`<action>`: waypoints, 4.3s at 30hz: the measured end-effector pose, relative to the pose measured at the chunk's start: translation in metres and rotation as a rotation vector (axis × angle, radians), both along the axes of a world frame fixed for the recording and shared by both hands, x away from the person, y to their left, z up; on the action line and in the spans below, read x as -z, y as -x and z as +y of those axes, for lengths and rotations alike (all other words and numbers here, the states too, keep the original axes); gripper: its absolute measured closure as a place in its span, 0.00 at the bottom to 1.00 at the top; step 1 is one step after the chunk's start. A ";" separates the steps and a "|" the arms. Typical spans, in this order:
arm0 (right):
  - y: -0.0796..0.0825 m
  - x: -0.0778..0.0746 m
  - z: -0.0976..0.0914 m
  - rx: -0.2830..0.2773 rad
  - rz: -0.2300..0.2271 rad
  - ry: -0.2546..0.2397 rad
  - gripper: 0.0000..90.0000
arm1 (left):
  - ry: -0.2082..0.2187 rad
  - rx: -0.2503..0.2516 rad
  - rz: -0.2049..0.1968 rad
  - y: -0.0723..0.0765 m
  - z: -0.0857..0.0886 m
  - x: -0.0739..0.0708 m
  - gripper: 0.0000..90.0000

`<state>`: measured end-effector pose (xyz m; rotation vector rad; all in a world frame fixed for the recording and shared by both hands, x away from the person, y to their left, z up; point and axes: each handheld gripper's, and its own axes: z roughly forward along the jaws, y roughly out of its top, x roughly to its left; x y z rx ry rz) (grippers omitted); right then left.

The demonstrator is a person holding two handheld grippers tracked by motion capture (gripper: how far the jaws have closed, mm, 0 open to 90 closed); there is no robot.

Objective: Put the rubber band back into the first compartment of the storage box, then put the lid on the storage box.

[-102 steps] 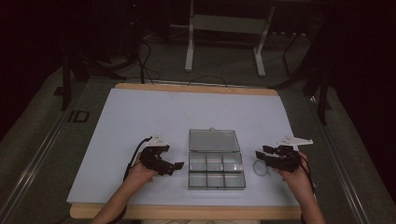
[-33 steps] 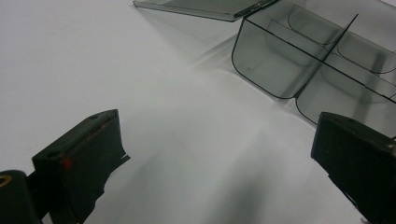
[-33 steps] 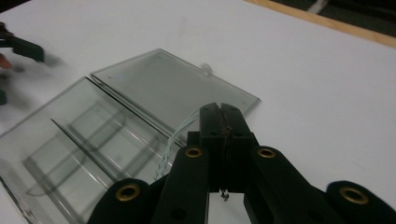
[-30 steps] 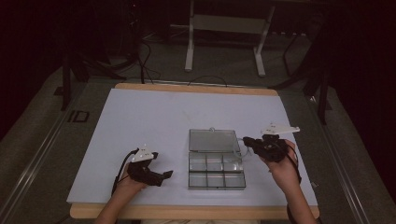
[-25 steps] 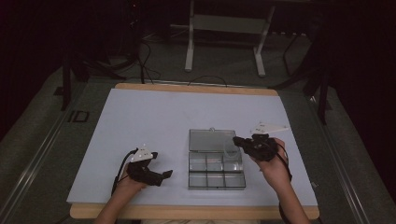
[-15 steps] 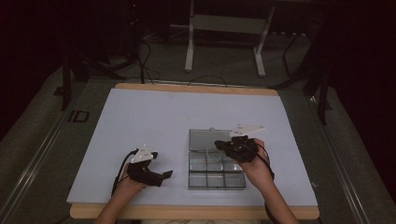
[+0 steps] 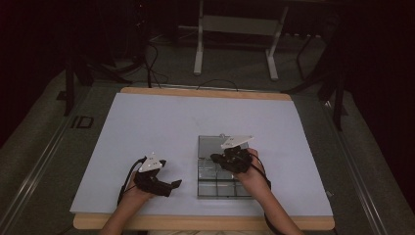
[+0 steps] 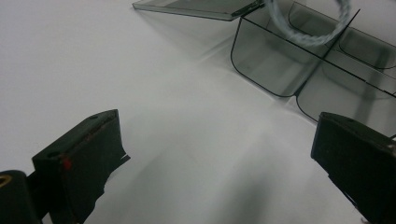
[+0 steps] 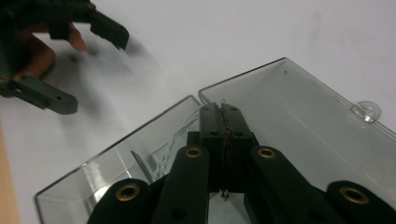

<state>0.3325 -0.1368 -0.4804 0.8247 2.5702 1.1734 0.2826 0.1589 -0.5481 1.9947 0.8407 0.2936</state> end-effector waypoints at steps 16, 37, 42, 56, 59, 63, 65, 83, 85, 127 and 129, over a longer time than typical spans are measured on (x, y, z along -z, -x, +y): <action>-0.006 0.025 0.018 -0.019 0.044 0.043 0.99 | 0.001 0.004 -0.003 0.001 0.000 0.000 0.03; -0.006 0.041 0.032 -0.050 0.120 0.092 0.99 | 0.006 0.005 0.003 0.000 0.000 0.000 0.03; -0.006 0.043 0.033 -0.036 0.089 0.154 0.98 | 0.006 0.006 0.001 0.000 0.000 0.000 0.03; -0.001 0.035 0.019 -0.037 0.064 0.140 0.82 | 0.000 0.010 0.010 -0.001 -0.001 0.000 0.03; 0.003 0.029 0.015 -0.051 0.044 0.122 0.79 | 0.002 0.009 0.014 -0.001 0.000 0.000 0.03; 0.006 0.022 0.009 -0.057 0.021 0.098 0.75 | -0.002 0.015 0.019 -0.002 -0.001 0.001 0.03; 0.006 0.020 0.005 -0.049 0.019 0.090 0.74 | -0.005 0.028 0.027 -0.003 -0.001 0.001 0.03; 0.009 0.010 -0.028 0.017 -0.003 0.038 0.63 | 0.012 0.048 0.042 0.000 -0.008 -0.002 0.03; 0.009 0.009 -0.034 0.022 0.000 0.038 0.63 | 0.002 0.046 0.051 0.000 -0.009 -0.004 0.03; -0.002 0.004 -0.139 0.279 -0.104 -0.007 0.60 | 0.004 0.038 0.076 -0.041 -0.051 -0.058 0.03; -0.004 0.005 -0.140 0.287 -0.101 -0.010 0.60 | 0.010 0.042 0.072 -0.045 -0.053 -0.061 0.03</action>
